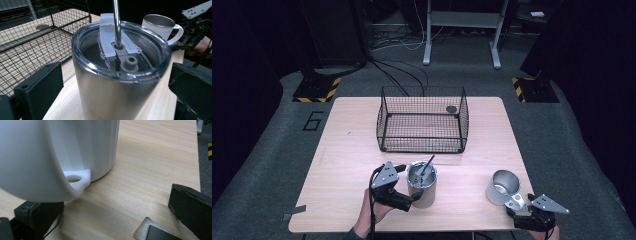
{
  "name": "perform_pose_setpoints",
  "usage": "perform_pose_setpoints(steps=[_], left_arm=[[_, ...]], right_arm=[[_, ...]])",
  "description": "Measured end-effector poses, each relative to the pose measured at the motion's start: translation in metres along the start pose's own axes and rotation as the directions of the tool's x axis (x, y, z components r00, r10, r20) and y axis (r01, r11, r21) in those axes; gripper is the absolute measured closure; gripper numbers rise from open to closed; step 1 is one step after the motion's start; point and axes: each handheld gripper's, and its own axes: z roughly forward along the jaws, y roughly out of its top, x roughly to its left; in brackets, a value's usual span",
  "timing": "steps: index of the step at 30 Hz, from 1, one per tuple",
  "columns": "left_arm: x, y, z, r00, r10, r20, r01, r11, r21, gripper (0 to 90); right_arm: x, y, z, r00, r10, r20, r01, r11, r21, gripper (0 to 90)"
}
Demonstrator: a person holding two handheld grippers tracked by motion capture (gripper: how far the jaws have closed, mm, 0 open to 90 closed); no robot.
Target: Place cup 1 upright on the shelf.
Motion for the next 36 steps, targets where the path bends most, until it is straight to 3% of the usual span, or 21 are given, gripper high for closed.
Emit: perform_pose_setpoints(steps=[9, 17, 22, 24, 28, 30, 34, 36], left_arm=[[-0.001, 0.006, 0.017, 0.9997, 0.022, 0.006, -0.022, 0.9998, 0.005, 0.0], [-0.005, 0.007, 0.029, 0.9991, 0.036, -0.022, -0.036, 0.9993, 0.007, 0.0], [-0.006, 0.009, 0.034, 0.9995, 0.025, -0.021, -0.025, 0.9997, 0.002, 0.4], [-0.005, 0.009, 0.037, 0.9997, 0.003, -0.025, -0.003, 0.9999, -0.011, 1.4], [-0.008, 0.009, 0.041, 0.9987, 0.014, -0.049, -0.014, 0.9998, -0.012, 2.7], [-0.008, 0.009, 0.041, 0.9992, 0.015, -0.037, -0.015, 0.9999, 0.0, 2.9], [-0.01, 0.009, 0.042, 0.9977, 0.011, -0.067, -0.011, 0.9999, -0.006, 3.8], [-0.009, 0.009, 0.041, 0.9982, 0.01, -0.059, -0.01, 0.9999, -0.001, 3.8]], right_arm=[[0.0, 0.0, 0.0, 1.0, -0.001, 0.005, 0.001, 1.0, 0.002, 0.0], [0.0, 0.0, 0.0, 1.0, -0.001, 0.006, 0.001, 1.0, 0.001, 0.0], [0.0, 0.0, 0.0, 1.0, 0.002, 0.009, -0.002, 1.0, 0.001, 0.0], [0.0, 0.0, 0.0, 0.9999, 0.007, 0.01, -0.007, 1.0, 0.0, 0.0], [0.0, 0.0, 0.0, 0.9999, 0.005, 0.01, -0.005, 1.0, 0.0, 0.0], [0.0, 0.0, 0.0, 0.9999, 0.007, 0.01, -0.007, 1.0, 0.0, 0.0], [0.0, 0.0, 0.0, 0.9999, 0.007, 0.01, -0.007, 1.0, -0.001, 0.0], [0.0, 0.0, 0.0, 0.9999, 0.007, 0.011, -0.007, 1.0, -0.001, 0.0]])
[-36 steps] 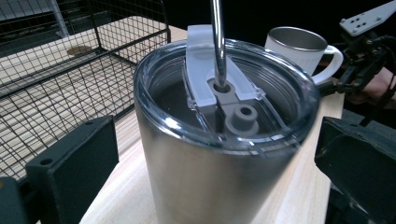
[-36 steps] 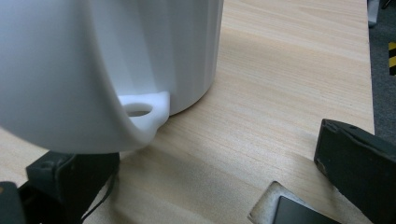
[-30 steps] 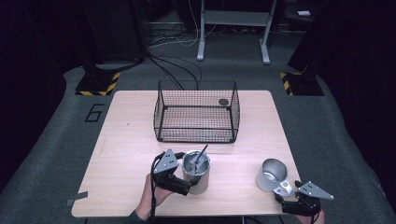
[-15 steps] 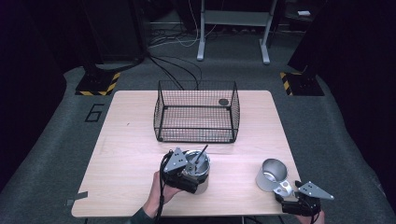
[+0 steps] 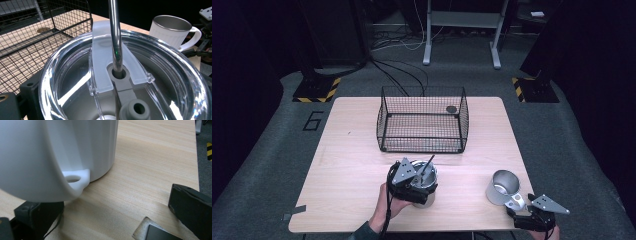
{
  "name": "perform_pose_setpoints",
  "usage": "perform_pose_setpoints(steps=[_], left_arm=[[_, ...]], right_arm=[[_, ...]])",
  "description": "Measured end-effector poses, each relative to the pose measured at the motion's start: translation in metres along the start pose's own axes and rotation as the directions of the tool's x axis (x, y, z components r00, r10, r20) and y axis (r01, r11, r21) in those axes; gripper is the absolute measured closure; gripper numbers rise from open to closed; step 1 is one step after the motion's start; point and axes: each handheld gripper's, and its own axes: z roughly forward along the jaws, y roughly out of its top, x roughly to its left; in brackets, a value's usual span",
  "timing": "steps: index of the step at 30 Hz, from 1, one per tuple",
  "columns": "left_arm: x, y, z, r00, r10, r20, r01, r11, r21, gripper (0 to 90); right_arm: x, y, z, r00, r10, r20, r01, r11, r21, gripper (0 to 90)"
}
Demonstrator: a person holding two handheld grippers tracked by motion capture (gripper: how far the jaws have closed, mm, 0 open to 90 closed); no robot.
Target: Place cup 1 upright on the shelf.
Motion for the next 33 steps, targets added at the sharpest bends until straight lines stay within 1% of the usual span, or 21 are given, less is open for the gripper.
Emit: perform_pose_setpoints(steps=[2, 3, 6, 7, 10, 11, 12, 13, 14, 16, 17, 18, 21, 22, 24, 25, 27, 33], left_arm=[[0.0, 0.0, 0.0, 1.0, -0.001, -0.001, 0.001, 1.0, -0.005, 4.1], [0.0, 0.0, 0.0, 1.0, 0.001, -0.005, -0.001, 1.0, 0.001, 4.1], [0.0, -0.001, -0.001, 1.0, -0.003, 0.0, 0.003, 1.0, -0.005, 4.2], [0.001, -0.001, -0.002, 1.0, 0.008, 0.002, -0.008, 0.9999, -0.007, 4.3], [0.003, -0.002, -0.004, 1.0, 0.006, 0.0, -0.006, 1.0, -0.006, 4.2], [0.004, -0.002, -0.005, 1.0, 0.003, -0.003, -0.003, 0.9999, -0.012, 4.2], [0.007, -0.001, -0.007, 1.0, -0.001, 0.008, 0.001, 1.0, -0.006, 4.3], [0.007, -0.001, -0.007, 1.0, -0.001, 0.008, 0.001, 1.0, -0.006, 4.3], [0.008, -0.001, -0.009, 0.9999, -0.009, 0.012, 0.009, 0.9998, -0.019, 4.3], [0.01, 0.0, -0.013, 0.9999, 0.0, 0.015, 0.0, 0.9996, -0.029, 4.3], [0.009, 0.003, -0.018, 0.9999, 0.006, 0.014, -0.005, 0.999, -0.044, 4.3], [0.009, 0.005, -0.02, 0.9998, 0.019, 0.009, -0.018, 0.9988, -0.046, 4.3], [0.011, 0.008, -0.024, 0.9997, 0.023, 0.005, -0.023, 0.9982, -0.056, 4.3], [0.012, 0.008, -0.026, 0.9997, 0.023, 0.009, -0.023, 0.9986, -0.048, 4.3], [0.013, 0.009, -0.028, 0.9998, 0.019, 0.001, -0.019, 0.9984, -0.053, 4.2], [0.014, 0.01, -0.029, 0.9997, 0.024, 0.002, -0.024, 0.9985, -0.05, 4.3], [0.015, 0.01, -0.03, 0.9998, 0.019, 0.001, -0.019, 0.9985, -0.051, 4.3], [0.022, 0.012, -0.038, 0.9998, 0.02, 0.0, -0.02, 0.9982, -0.057, 4.2]], right_arm=[[0.0, 0.0, 0.0, 1.0, 0.0, 0.0, 0.0, 1.0, -0.001, 0.0], [0.0, 0.0, 0.0, 1.0, 0.0, -0.001, 0.0, 1.0, -0.001, 0.0], [0.0, 0.0, 0.0, 1.0, -0.002, -0.001, 0.002, 1.0, -0.002, 0.0], [0.0, 0.0, 0.0, 1.0, 0.0, -0.001, 0.0, 1.0, -0.001, 0.0], [0.0, 0.0, 0.0, 1.0, 0.0, -0.001, 0.0, 1.0, -0.001, 0.0], [0.0, 0.0, 0.0, 1.0, 0.0, -0.001, 0.0, 1.0, -0.001, 0.0], [0.0, 0.0, 0.0, 1.0, -0.001, -0.001, 0.001, 1.0, -0.001, 0.0], [0.0, 0.0, 0.0, 1.0, -0.001, -0.001, 0.001, 1.0, -0.001, 0.0], [0.0, 0.0, 0.0, 1.0, 0.0, -0.001, 0.0, 1.0, -0.001, 0.0], [0.0, 0.0, 0.0, 1.0, 0.0, -0.001, 0.0, 1.0, 0.0, 0.0], [0.0, 0.0, 0.0, 1.0, 0.001, 0.0, -0.001, 1.0, -0.001, 0.0], [0.0, 0.0, 0.0, 1.0, 0.0, 0.0, 0.0, 1.0, -0.001, 0.0], [0.0, 0.0, 0.0, 1.0, 0.0, 0.0, 0.0, 1.0, -0.002, 0.0], [0.0, 0.0, 0.0, 1.0, 0.0, 0.0, 0.0, 1.0, -0.001, 0.0], [0.0, 0.0, 0.0, 1.0, -0.001, 0.0, 0.001, 1.0, -0.002, 0.0], [0.0, 0.0, 0.0, 1.0, -0.004, -0.001, 0.004, 1.0, -0.003, 0.0], [0.0, 0.0, 0.0, 1.0, -0.001, 0.0, 0.001, 1.0, -0.002, 0.0], [0.0, 0.0, 0.0, 1.0, -0.003, 0.0, 0.003, 1.0, -0.002, 0.0]])
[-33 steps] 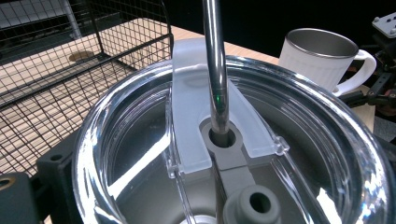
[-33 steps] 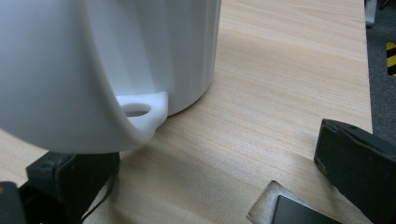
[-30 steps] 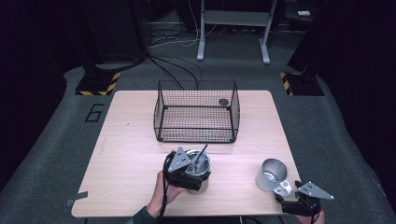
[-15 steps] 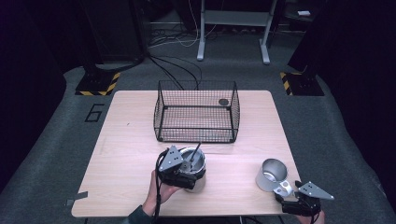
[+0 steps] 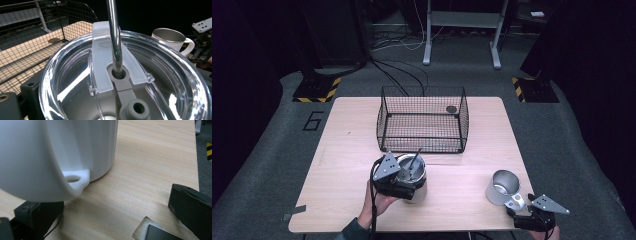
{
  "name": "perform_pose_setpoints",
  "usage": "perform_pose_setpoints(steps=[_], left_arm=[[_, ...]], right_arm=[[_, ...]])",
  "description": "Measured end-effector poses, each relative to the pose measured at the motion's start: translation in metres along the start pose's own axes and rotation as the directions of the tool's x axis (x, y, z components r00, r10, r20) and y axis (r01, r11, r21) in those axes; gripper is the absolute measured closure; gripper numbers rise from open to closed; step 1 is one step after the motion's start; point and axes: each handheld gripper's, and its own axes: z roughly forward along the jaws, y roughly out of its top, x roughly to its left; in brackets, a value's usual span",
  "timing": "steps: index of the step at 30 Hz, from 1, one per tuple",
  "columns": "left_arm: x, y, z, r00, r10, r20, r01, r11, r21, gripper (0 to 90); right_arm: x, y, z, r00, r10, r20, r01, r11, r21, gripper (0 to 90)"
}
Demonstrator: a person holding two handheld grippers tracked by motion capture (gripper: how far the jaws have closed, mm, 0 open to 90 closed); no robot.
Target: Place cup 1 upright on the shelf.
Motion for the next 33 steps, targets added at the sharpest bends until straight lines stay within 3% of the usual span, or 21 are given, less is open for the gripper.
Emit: perform_pose_setpoints(steps=[15, 33], left_arm=[[0.017, 0.018, -0.016, 0.9989, 0.015, -0.044, -0.015, 0.9998, -0.014, 4.2], [0.038, 0.047, -0.02, 0.9977, 0.025, -0.062, -0.027, 0.9994, -0.024, 4.2]], right_arm=[[0.0, 0.0, 0.0, 1.0, 0.001, 0.001, -0.001, 1.0, -0.001, 0.0], [0.0, 0.0, 0.0, 1.0, 0.0, 0.002, 0.0, 1.0, 0.0, 0.0]])
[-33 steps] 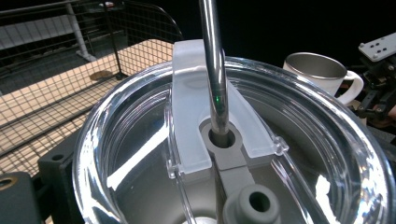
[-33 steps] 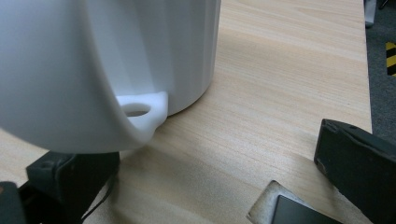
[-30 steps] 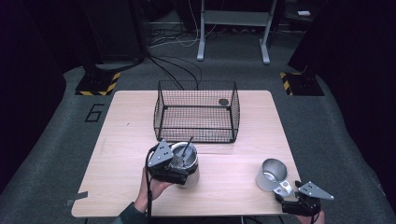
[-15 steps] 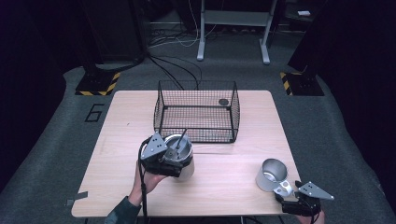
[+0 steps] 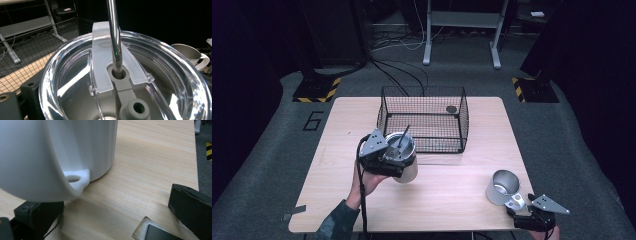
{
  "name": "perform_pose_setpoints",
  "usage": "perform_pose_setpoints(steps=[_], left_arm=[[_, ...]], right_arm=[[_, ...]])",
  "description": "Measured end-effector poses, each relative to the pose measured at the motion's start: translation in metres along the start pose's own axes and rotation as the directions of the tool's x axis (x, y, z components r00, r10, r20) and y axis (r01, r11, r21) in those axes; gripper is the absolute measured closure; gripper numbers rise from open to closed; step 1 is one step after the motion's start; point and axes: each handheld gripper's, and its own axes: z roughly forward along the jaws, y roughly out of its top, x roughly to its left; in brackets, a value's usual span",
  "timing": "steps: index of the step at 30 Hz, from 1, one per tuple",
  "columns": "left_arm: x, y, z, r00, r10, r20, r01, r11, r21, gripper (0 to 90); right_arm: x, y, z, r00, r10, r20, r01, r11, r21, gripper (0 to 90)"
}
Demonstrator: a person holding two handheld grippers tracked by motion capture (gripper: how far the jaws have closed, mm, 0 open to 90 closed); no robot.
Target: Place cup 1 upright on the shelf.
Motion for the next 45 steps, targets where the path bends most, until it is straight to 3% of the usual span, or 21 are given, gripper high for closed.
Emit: perform_pose_setpoints(steps=[19, 45], left_arm=[[0.017, 0.03, -0.008, 0.9994, 0.023, -0.024, -0.024, 0.9994, -0.025, 4.2], [0.043, 0.068, 0.004, 0.9955, 0.05, -0.08, -0.051, 0.9987, -0.005, 4.2]], right_arm=[[0.001, 0.0, 0.0, 1.0, 0.007, 0.0, -0.007, 1.0, 0.001, 0.0], [0.001, 0.0, 0.0, 1.0, 0.007, 0.001, -0.007, 1.0, 0.002, 0.0]])
